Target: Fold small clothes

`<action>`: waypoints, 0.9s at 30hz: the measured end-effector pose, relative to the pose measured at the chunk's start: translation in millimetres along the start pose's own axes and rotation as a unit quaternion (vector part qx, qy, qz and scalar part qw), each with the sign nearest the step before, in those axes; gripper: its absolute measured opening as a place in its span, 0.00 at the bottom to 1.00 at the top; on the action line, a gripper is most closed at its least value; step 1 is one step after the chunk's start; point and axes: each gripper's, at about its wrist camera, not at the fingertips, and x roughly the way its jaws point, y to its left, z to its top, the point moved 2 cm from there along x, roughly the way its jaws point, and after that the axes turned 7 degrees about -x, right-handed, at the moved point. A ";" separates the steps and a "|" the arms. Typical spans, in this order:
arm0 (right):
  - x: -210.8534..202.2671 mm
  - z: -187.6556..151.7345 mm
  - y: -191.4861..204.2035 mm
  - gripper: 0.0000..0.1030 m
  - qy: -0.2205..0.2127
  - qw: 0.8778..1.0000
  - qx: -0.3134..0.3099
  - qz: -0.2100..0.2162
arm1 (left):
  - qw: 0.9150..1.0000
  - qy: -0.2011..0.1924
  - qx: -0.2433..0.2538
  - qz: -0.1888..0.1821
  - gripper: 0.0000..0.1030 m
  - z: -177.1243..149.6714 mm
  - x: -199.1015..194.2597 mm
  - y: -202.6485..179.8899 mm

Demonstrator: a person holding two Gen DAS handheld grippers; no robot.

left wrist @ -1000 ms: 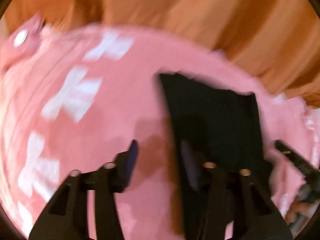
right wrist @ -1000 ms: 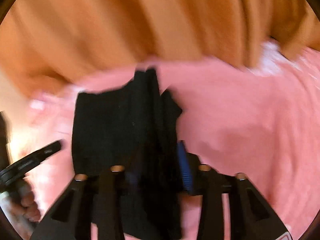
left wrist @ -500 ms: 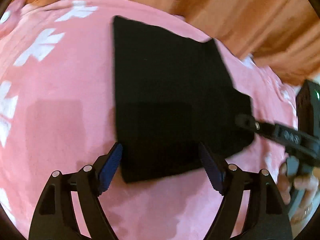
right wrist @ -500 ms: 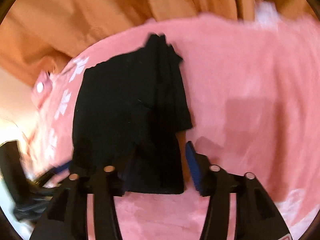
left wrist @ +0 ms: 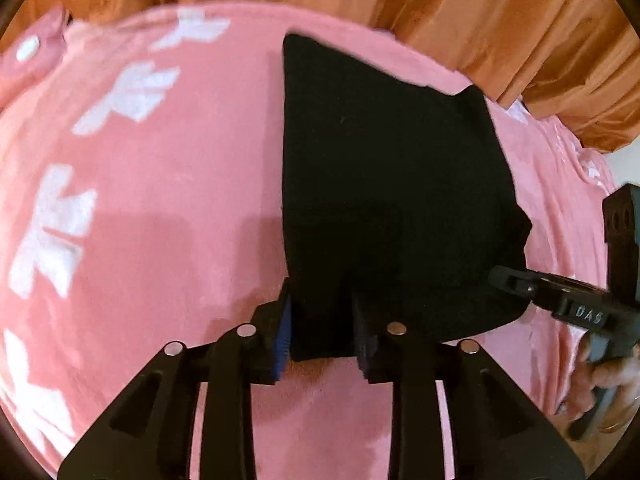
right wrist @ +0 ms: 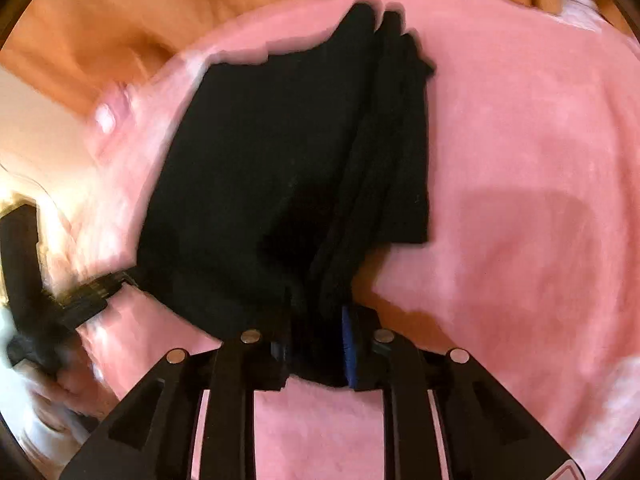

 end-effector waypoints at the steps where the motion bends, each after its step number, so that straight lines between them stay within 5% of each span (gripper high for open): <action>1: -4.5 1.3 -0.7 0.17 0.009 1.000 0.006 -0.003 | 1.000 -0.012 0.009 0.006 0.26 0.4 -9.1 -3.0; 2: -11.2 2.5 -0.7 0.19 0.006 1.000 0.007 -0.014 | 0.999 -0.036 0.014 0.011 0.25 0.6 -22.7 -4.1; 7: -61.5 9.0 23.8 0.22 -0.095 0.988 -0.052 -0.110 | 0.990 -0.136 0.030 0.022 0.54 11.9 -62.2 -22.4; 9: -52.2 14.3 42.0 0.22 -0.097 0.985 -0.092 -0.106 | 0.989 -0.129 0.050 0.043 0.55 13.9 -45.2 -34.2; 13: 14.0 10.5 24.6 0.21 -0.007 0.983 -0.104 -0.150 | 0.993 -0.054 0.054 0.092 0.55 6.5 17.0 -36.6; 18: -22.4 12.0 25.5 0.23 -0.066 0.985 -0.078 -0.139 | 0.994 -0.068 0.033 0.084 0.55 6.0 11.7 -40.0; 21: -53.0 3.7 30.7 0.50 -0.119 0.970 -0.085 -0.196 | 0.991 -0.089 0.051 0.088 0.61 0.5 -2.1 -49.0; 22: -58.5 1.2 31.6 0.67 -0.131 0.962 -0.083 -0.223 | 0.989 -0.098 0.059 0.096 0.63 -1.5 -5.3 -52.4; 27: -58.0 -7.3 21.2 0.71 -0.133 0.960 -0.056 -0.241 | 0.981 -0.126 0.084 0.124 0.68 -16.7 -15.1 -70.7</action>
